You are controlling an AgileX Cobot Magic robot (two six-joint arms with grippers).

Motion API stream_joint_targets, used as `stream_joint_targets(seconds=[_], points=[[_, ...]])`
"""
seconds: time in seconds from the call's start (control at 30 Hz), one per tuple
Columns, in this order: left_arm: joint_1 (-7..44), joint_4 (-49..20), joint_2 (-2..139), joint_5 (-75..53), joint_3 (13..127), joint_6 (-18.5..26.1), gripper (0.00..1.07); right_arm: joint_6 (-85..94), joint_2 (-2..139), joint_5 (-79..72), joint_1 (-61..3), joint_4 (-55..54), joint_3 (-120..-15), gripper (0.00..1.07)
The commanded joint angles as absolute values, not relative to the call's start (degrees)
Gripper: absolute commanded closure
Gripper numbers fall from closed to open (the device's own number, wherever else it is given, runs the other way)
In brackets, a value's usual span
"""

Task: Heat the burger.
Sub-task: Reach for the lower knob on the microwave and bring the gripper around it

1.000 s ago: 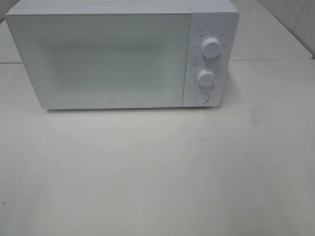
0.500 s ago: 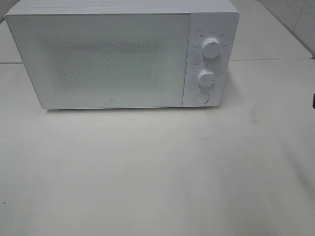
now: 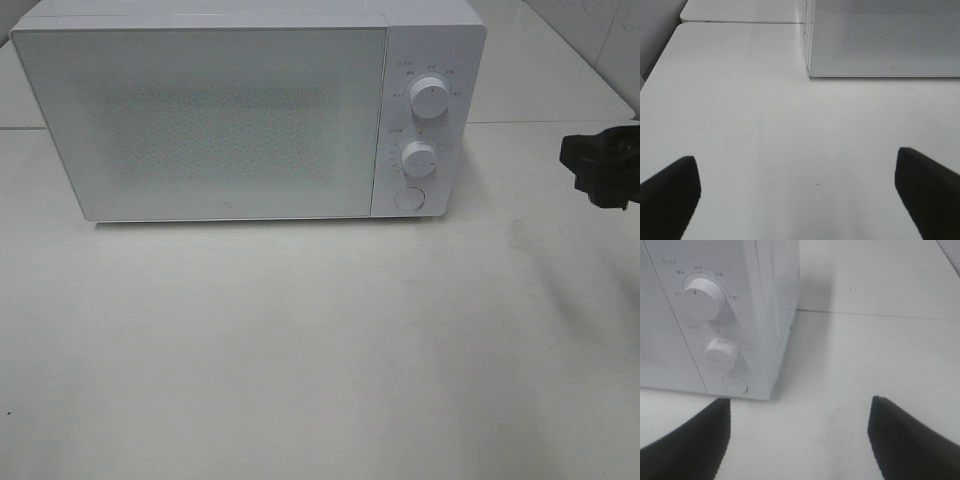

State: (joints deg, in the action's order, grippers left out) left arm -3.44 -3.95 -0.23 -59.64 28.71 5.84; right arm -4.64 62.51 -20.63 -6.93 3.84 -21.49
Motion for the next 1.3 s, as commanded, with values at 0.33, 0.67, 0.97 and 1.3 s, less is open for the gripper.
stream_joint_targets(seconds=[0.33, 0.67, 0.97, 1.3], points=[[-3.55, -4.70, -1.55, -59.47, 28.53, 5.61, 0.09, -5.04, 78.67, -47.50, -6.93, 3.72, -21.49, 0.33], [-3.55, -4.70, -1.55, -59.47, 28.53, 5.61, 0.09, 8.08, 87.89, -59.47, -17.76, -14.44, -21.43, 0.33], [-3.55, -4.70, -1.55, -59.47, 28.53, 5.61, 0.09, 9.85, 95.80, -72.08, -27.04, -24.69, -21.43, 0.33], [-3.55, -4.70, -1.43, -59.47, 28.53, 5.61, 0.09, 10.26, 101.99, -77.75, -36.61, -39.94, -24.06, 0.33]])
